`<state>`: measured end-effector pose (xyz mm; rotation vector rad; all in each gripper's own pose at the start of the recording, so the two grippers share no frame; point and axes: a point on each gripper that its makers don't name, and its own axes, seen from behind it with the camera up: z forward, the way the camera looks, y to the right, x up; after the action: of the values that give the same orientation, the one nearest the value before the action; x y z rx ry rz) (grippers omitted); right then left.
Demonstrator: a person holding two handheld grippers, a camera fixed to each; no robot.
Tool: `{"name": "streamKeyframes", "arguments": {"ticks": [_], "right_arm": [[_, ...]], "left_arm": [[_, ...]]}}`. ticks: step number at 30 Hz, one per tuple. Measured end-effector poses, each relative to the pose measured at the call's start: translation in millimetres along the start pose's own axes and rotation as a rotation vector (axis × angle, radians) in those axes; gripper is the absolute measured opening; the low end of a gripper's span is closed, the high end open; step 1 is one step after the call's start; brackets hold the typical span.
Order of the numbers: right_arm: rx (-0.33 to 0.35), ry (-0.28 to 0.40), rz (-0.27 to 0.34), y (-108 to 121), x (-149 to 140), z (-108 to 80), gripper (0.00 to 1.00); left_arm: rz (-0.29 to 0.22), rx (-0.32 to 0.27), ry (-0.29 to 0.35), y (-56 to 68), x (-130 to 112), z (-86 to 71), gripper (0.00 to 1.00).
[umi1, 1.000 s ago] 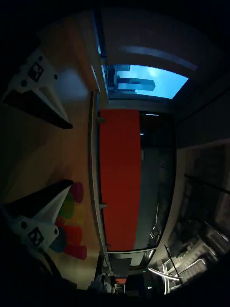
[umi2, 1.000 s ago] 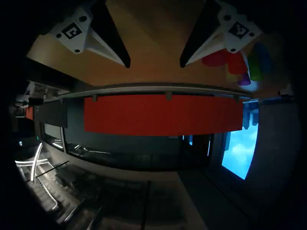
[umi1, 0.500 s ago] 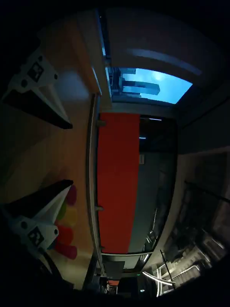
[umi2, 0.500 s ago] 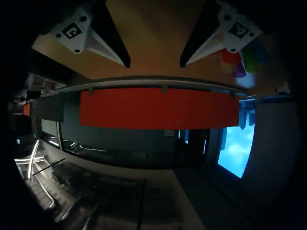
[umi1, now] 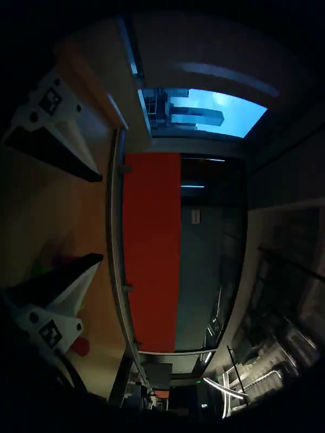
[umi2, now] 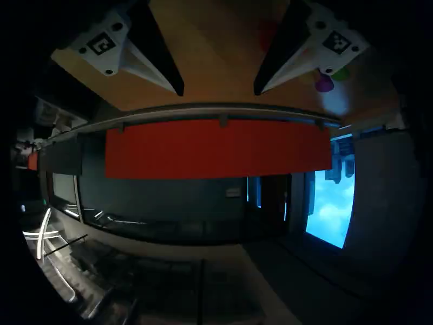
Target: Pour water
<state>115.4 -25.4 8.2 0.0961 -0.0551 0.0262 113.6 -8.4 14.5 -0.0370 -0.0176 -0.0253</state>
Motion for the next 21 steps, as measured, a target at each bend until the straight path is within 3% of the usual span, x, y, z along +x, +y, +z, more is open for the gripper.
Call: {"name": "streamKeyframes", "arguments": {"ticks": [8, 14, 21], "right_arm": [[0.013, -0.004, -0.007, -5, 38, 4.5, 1.0], [0.032, -0.004, 0.013, -8, 63, 6.0, 1.0], [0.072, -0.005, 0.006, -14, 72, 6.8, 1.0]], "left_arm": [[0.012, -0.031, 0.01, 3.1, 42, 5.5, 0.98], [0.004, -0.08, 0.006, 12.8, 67, 7.2, 0.98], [0.004, -0.135, 0.025, 20.4, 88, 7.3, 0.98]]}}
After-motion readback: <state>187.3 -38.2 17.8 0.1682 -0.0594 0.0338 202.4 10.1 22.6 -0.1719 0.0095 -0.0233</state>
